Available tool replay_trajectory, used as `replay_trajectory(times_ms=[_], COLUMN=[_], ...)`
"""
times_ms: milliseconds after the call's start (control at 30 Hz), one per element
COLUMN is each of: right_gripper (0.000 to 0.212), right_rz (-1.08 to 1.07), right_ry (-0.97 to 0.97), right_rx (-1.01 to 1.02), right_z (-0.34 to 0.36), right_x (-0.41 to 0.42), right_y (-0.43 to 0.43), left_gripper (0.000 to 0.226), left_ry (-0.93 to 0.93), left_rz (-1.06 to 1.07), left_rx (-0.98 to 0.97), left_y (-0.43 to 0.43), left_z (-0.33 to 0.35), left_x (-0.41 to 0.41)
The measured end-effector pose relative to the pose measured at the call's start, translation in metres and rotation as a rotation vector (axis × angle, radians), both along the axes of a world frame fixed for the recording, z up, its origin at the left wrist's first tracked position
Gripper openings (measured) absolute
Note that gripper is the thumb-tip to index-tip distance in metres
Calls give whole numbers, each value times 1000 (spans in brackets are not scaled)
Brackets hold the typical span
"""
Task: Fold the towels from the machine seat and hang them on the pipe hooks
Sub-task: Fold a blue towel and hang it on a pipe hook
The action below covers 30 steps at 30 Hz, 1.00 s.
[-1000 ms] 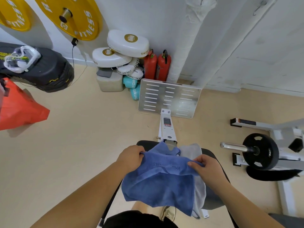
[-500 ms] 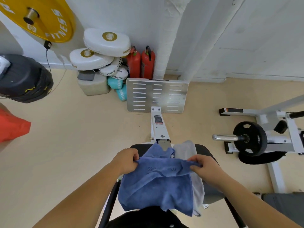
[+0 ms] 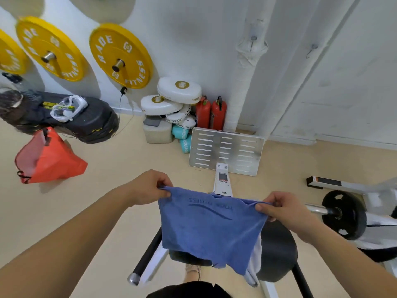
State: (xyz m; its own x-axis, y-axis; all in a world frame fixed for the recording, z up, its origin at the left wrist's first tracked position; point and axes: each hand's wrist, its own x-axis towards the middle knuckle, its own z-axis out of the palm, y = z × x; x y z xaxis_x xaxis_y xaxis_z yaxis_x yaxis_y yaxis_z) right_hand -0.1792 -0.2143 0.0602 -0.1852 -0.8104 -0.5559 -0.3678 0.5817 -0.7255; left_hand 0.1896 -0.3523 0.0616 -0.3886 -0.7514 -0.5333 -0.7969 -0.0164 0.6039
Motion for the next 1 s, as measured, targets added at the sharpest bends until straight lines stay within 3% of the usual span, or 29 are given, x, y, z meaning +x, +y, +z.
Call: replay_trajectory(times_ms=[233, 400, 567, 733, 867, 1000], right_gripper=[14, 16, 20, 18, 1, 7], right_rz=[-12, -63, 6, 151, 246, 314], right_ry=[-52, -15, 137, 230, 275, 320], right_rx=[-381, -517, -385, -161, -34, 23], right_z=[103, 126, 69, -8, -25, -29], right_x=[-17, -23, -15, 0, 9, 10], right_y=[19, 45, 83, 123, 146, 159], left_gripper=[15, 15, 20, 31, 33, 36], left_ry=[31, 53, 58, -57, -135, -130], left_rz=[104, 129, 149, 119, 98, 154], left_rx=[-396, -550, -558, -395, -296, -249], left_y=[36, 72, 120, 173, 209, 226], left_z=[117, 140, 76, -14, -62, -75], left_x=[-6, -3, 2, 0, 4, 9])
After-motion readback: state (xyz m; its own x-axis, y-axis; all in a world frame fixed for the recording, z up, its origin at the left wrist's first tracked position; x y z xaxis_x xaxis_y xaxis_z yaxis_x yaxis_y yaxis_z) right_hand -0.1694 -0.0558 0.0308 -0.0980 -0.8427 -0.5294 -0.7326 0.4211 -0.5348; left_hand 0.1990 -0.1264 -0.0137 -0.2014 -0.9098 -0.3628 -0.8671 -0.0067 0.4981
